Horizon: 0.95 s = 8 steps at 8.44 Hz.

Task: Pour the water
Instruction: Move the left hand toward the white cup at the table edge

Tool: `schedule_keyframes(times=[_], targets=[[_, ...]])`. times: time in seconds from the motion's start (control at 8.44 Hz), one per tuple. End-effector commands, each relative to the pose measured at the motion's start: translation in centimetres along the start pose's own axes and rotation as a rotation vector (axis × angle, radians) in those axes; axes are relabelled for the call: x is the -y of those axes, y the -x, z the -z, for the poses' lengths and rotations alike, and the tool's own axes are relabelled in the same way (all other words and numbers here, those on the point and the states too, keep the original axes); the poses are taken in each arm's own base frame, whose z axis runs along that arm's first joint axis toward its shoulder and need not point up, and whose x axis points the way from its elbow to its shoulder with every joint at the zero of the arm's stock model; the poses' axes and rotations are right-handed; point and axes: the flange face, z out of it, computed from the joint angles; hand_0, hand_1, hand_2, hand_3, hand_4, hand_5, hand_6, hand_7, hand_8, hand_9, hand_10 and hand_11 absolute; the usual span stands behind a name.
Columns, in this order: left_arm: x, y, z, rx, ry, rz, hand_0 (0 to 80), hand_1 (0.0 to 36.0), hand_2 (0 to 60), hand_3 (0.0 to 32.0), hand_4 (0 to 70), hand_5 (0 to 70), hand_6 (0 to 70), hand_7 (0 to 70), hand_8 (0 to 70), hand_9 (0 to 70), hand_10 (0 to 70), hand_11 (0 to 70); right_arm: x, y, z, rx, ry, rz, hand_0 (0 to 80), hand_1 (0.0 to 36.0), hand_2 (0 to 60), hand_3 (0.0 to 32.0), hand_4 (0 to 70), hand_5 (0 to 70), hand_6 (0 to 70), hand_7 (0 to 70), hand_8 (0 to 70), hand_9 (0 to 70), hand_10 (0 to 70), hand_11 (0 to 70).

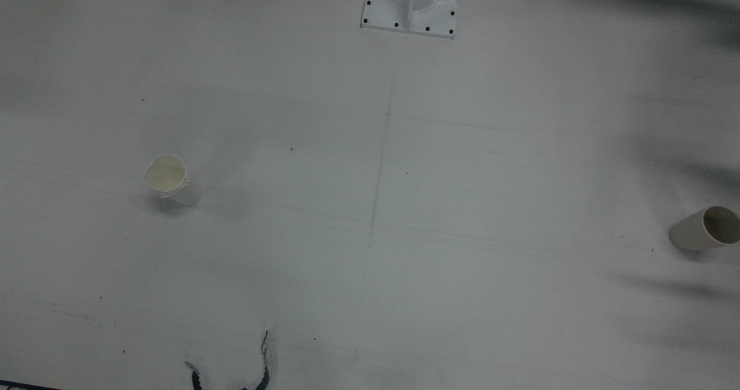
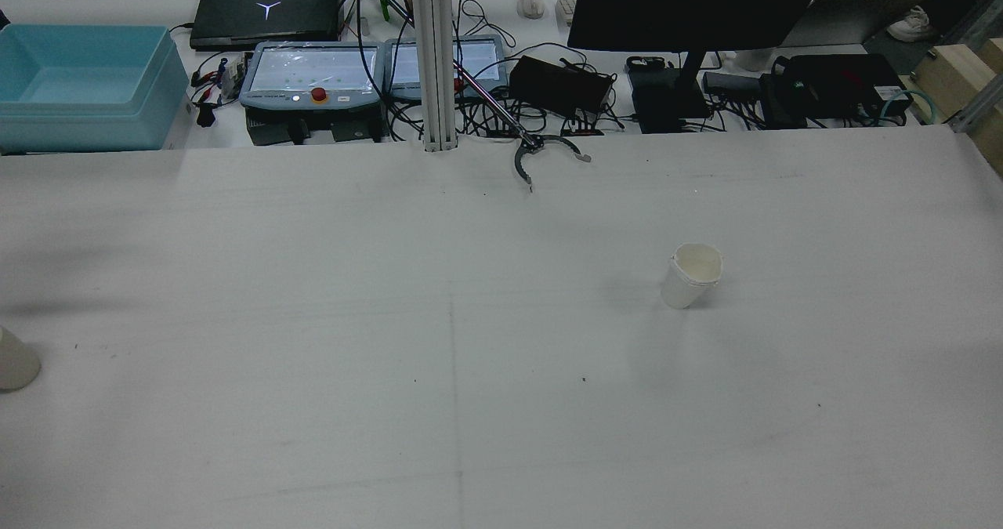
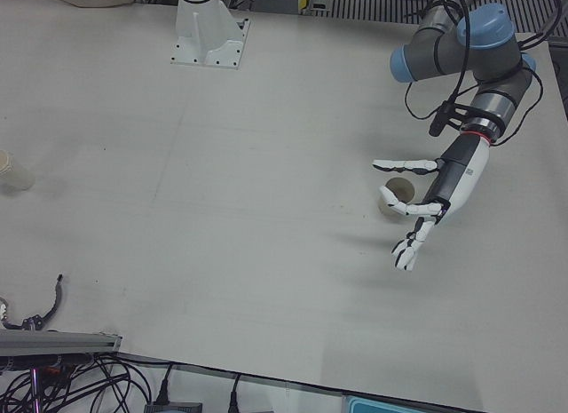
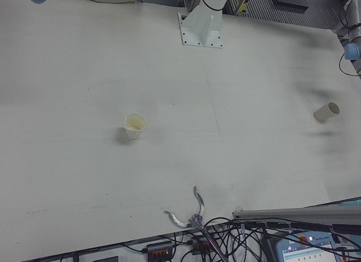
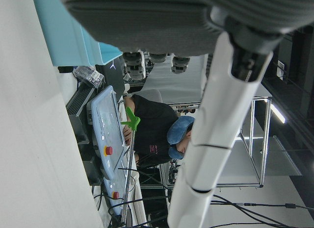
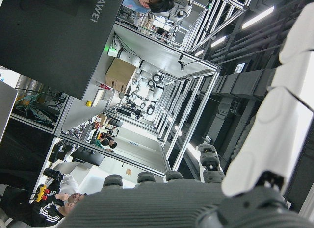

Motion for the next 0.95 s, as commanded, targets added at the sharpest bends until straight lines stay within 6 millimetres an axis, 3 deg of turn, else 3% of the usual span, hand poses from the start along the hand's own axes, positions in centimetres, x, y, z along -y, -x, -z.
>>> schedule_keyframes(times=[0.0, 0.12, 0.24, 0.36, 0.47, 0.59, 0.71, 0.83], targets=[[0.0, 0.0, 0.0, 0.000, -0.001, 0.000, 80.0, 36.0, 0.0, 0.0, 63.9, 1.4, 2.1, 4.7, 0.7, 0.0, 5.2, 11.4, 0.0, -0.1, 0.0, -0.001, 0.000, 0.000, 47.0, 11.0, 3.8, 9.4, 8.0, 0.0, 0.0, 0.0, 0.0, 0.0, 0.0, 0.0], [0.0, 0.1, 0.0, 0.003, 0.001, 0.000, 80.0, 36.0, 0.5, 0.0, 63.2, 20.6, 2.9, 7.3, 0.9, 0.1, 5.7, 12.1, 0.0, -0.1, 0.0, -0.001, 0.000, 0.000, 47.0, 11.0, 4.1, 9.0, 8.0, 0.0, 0.0, 0.0, 0.0, 0.0, 0.0, 0.0], [0.0, 0.0, 0.0, 0.001, 0.001, 0.000, 80.0, 36.0, 0.8, 0.0, 61.5, 34.5, 2.9, 8.2, 0.9, 0.2, 5.8, 12.2, 0.0, -0.1, 0.0, -0.001, 0.000, 0.000, 47.0, 10.9, 3.8, 9.4, 8.0, 0.0, 0.0, 0.0, 0.0, 0.0, 0.0, 0.0], [-0.1, -0.1, 0.0, -0.002, 0.005, -0.001, 80.0, 36.0, 0.0, 0.0, 62.1, 25.1, 2.7, 7.4, 0.9, 0.0, 5.7, 12.0, 0.0, -0.1, 0.0, -0.001, 0.000, 0.000, 47.0, 11.0, 4.1, 9.0, 8.1, 0.0, 0.0, 0.0, 0.0, 0.0, 0.0, 0.0], [-1.1, -0.2, -0.4, -0.006, 0.048, -0.009, 79.5, 33.8, 12.8, 0.0, 39.7, 0.1, 1.0, 4.4, 0.9, 0.0, 4.3, 9.3, -0.2, -0.1, -0.2, -0.001, 0.005, -0.001, 46.6, 10.4, 3.2, 11.0, 6.0, 0.0, 0.0, 0.0, 0.0, 0.0, 0.0, 0.0], [-3.2, -1.6, 0.5, -0.037, 0.090, -0.031, 72.0, 31.1, 13.4, 0.0, 21.9, 0.0, 0.0, 3.3, 1.1, 0.0, 3.1, 7.5, -0.2, 0.0, -0.1, 0.003, 0.006, -0.005, 46.5, 9.5, 0.8, 11.0, 4.5, 0.0, 0.0, 0.0, 0.0, 0.0, 0.0, 0.0], [-5.0, -5.4, 3.4, -0.128, 0.128, -0.129, 76.8, 31.9, 7.7, 4.2, 8.7, 0.0, 0.0, 1.9, 1.3, 0.0, 2.5, 7.1, -0.5, 1.7, 0.6, 0.031, 0.011, -0.001, 45.5, 7.3, 0.0, 12.2, 0.3, 0.0, 0.0, 0.0, 1.5, 0.0, 0.0, 0.0], [-5.1, -6.3, 5.1, -0.161, 0.155, -0.192, 80.0, 31.9, 2.2, 19.6, 0.0, 0.0, 0.0, 0.0, 1.5, 0.0, 1.6, 5.9, -0.2, 3.0, 1.5, 0.049, 0.007, 0.006, 44.1, 6.6, 0.0, 21.2, 0.0, 0.0, 0.0, 0.0, 1.4, 0.0, 0.0, 0.0]])
